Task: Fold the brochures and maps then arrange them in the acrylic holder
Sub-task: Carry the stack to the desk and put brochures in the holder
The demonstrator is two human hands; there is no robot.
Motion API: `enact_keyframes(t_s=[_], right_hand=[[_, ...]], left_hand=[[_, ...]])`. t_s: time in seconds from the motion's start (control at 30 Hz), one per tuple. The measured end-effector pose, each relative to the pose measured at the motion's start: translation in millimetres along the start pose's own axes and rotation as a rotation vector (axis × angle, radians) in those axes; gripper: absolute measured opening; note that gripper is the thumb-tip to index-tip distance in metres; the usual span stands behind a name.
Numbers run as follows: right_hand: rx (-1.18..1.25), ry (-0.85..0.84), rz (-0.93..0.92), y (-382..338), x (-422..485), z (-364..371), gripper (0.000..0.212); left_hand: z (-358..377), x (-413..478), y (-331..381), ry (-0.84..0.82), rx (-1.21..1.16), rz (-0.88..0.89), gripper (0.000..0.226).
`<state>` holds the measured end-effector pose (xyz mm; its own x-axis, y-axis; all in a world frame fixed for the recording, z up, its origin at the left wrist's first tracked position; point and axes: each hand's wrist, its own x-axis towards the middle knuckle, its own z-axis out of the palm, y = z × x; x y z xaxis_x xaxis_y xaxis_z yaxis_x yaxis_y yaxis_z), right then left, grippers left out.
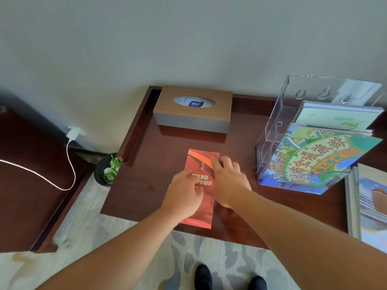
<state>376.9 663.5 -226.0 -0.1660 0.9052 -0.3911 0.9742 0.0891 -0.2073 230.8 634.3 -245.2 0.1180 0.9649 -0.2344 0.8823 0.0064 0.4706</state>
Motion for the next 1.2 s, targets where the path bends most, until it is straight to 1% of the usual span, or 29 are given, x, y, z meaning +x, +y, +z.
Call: enact_keyframes(t_s=[0.03, 0.07, 0.13, 0.17, 0.23, 0.3, 0.33, 0.37, 0.4, 0.47, 0.53, 0.63, 0.67, 0.7, 0.77, 0.87, 0.97, 1.1, 1.2], right_hand=[[0.045, 0.033, 0.014, -4.3, -4.4, 2.9, 0.079], [0.082, 0.027, 0.028, -7.5, -8.6, 6.0, 0.072], [0.102, -0.010, 0.041, -9.9, -15.4, 11.7, 0.068], [0.102, -0.012, 0.042, -9.5, -17.9, 13.7, 0.069], [0.123, -0.012, 0.049, -8.0, -21.9, 15.7, 0.071], [0.159, -0.019, 0.044, -5.1, -25.9, 15.4, 0.071], [0.189, -0.032, 0.037, -3.2, -27.5, 14.0, 0.072], [0.241, -0.045, 0.035, -1.0, -29.0, 10.8, 0.072], [0.321, -0.049, 0.052, 1.7, -30.9, 6.3, 0.073], [0.515, 0.009, 0.122, 10.1, -35.6, -6.3, 0.071], [0.641, 0.116, 0.184, 23.8, -42.1, -20.9, 0.057], [0.837, 0.227, 0.215, 52.3, -56.9, -46.5, 0.014], [0.907, 0.257, 0.214, 62.1, -61.9, -55.8, 0.005], [0.945, 0.294, 0.214, 72.1, -67.0, -64.9, 0.011], [0.939, 0.366, 0.219, 91.9, -75.7, -83.3, 0.015], [0.908, 0.489, 0.235, 123.1, -85.5, -107.1, 0.012], [0.891, 0.582, 0.234, 153.4, -93.1, -125.5, 0.012], [0.903, 0.649, 0.200, 179.5, -99.0, -140.5, 0.011], [0.862, 0.669, 0.159, 187.3, -100.9, -148.0, 0.008]], left_hand=[[-7.5, 8.2, 5.5, 0.049, -0.087, -0.136, 0.039], [-13.4, 16.0, 10.7, 0.087, -0.170, -0.273, 0.040], [-19.4, 29.2, 19.3, 0.101, -0.374, -0.502, 0.045], [-20.0, 34.9, 22.6, 0.088, -0.512, -0.589, 0.047], [-18.5, 41.2, 27.7, 0.065, -0.750, -0.699, 0.041], [-15.6, 39.6, 30.1, 0.022, -0.813, -0.732, 0.022], [-13.5, 36.4, 30.8, -0.016, -0.791, -0.719, 0.012], [-12.1, 33.0, 31.4, -0.046, -0.752, -0.675, 0.009], [-13.1, 29.3, 33.1, -0.062, -0.719, -0.607, 0.014], [-24.0, 21.9, 40.3, -0.083, -0.704, -0.456, 0.018], [-40.7, 15.6, 48.3, -0.108, -0.727, -0.310, 0.015], [-64.8, 9.3, 69.5, -0.146, -0.785, -0.097, 0.017], [-70.1, 9.0, 80.1, -0.138, -0.777, -0.045, 0.017], [-73.4, 9.5, 92.6, -0.123, -0.757, 0.001, 0.016], [-74.9, 13.8, 120.7, -0.069, -0.730, 0.074, 0.013], [-71.5, 23.4, 164.7, 0.023, -0.730, 0.138, 0.005], [-67.5, 29.4, 203.8, 0.090, -0.740, 0.190, 0.006], [-62.7, 33.2, 236.3, 0.173, -0.731, 0.232, 0.010], [-59.9, 33.0, 246.9, 0.220, -0.740, 0.234, 0.010]])
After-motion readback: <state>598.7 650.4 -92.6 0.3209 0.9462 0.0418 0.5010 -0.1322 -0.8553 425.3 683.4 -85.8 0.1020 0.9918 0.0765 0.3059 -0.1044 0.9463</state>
